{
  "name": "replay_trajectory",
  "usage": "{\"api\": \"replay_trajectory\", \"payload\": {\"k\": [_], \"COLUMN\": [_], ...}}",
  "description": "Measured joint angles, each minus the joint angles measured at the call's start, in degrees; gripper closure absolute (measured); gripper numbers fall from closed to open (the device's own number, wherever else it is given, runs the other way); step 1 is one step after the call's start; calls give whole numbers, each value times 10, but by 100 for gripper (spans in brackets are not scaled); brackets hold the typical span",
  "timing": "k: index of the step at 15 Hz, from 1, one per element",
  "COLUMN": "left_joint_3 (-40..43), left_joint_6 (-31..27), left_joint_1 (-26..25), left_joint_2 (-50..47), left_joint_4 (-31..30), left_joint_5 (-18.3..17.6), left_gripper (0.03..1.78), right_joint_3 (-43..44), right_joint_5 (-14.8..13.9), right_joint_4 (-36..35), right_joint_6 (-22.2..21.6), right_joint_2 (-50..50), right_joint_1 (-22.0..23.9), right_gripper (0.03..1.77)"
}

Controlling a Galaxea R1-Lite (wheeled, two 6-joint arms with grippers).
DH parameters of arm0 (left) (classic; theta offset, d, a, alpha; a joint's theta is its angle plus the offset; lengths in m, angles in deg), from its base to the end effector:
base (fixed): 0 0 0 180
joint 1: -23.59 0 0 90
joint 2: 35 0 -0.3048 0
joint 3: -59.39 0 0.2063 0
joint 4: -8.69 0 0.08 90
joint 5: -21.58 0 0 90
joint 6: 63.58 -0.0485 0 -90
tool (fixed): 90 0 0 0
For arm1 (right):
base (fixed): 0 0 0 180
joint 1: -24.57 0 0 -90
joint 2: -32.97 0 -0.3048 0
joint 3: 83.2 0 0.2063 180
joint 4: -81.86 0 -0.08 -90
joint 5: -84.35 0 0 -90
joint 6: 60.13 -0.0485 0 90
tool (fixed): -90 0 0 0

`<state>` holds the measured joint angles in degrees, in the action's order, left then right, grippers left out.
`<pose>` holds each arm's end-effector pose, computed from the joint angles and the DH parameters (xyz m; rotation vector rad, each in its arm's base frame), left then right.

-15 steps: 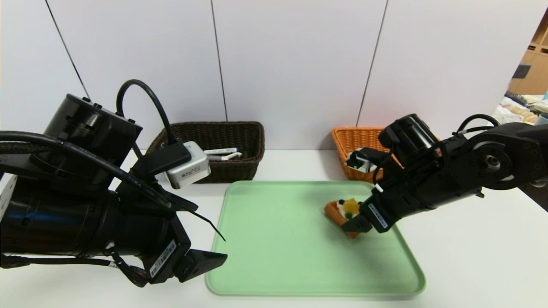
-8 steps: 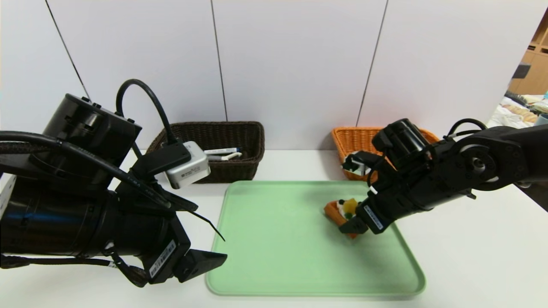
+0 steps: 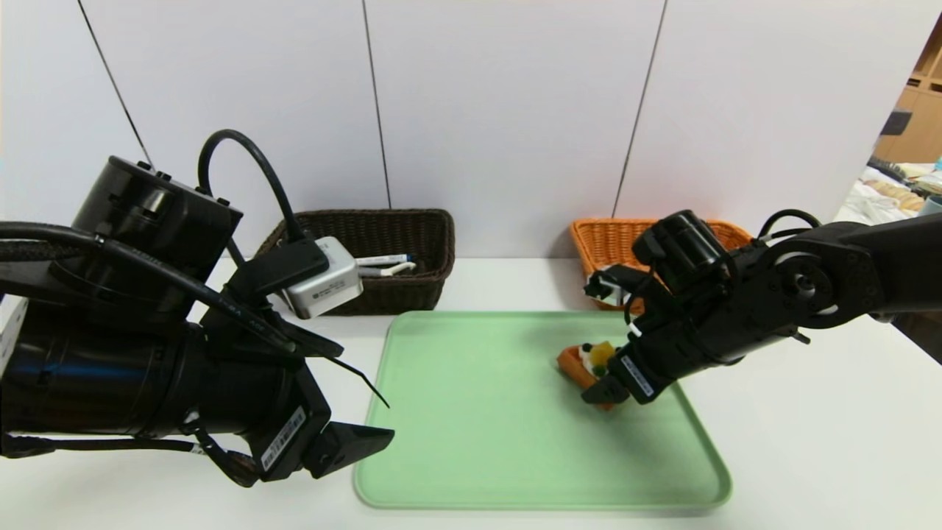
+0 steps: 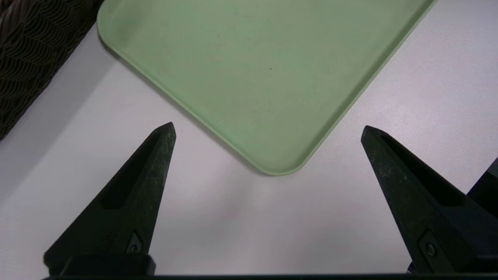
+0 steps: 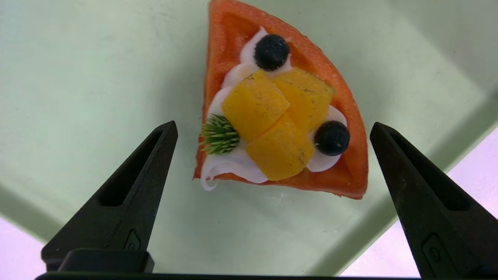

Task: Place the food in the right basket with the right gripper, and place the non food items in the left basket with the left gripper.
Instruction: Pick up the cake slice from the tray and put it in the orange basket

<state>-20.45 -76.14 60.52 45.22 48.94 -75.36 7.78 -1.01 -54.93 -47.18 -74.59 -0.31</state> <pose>0.1977 -0.1560 0.2156 0.3878 0.6204 -0.8093 0.3197 0.1526 0.1208 -0.3862 0.9840 0.5845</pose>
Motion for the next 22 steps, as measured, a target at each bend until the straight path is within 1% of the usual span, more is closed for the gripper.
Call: {"api": "replay_trajectory", "payload": {"k": [1,3,19,21,22], "left_joint_3": [1,1,0,0,0], "left_joint_6": [0,0,0,0,0], "left_joint_1": [0,0,0,0,0], "left_joint_2": [0,1,2,1,1], "left_joint_4": [0,0,0,-1,-1], "left_joint_5": [0,0,0,0,0], "left_gripper": [12,12,12,12,12], "right_joint_3": [0,0,0,-1,-1], "right_joint_5": [-9,-12,-12,-12,-12], "right_joint_4": [0,0,0,0,0], "right_joint_6": [0,1,1,1,0], "right_joint_2": [-3,-6,-2,-2,-1], "right_joint_1": [0,0,-3,-3,-4], "right_gripper": [9,9,9,45,56]}}
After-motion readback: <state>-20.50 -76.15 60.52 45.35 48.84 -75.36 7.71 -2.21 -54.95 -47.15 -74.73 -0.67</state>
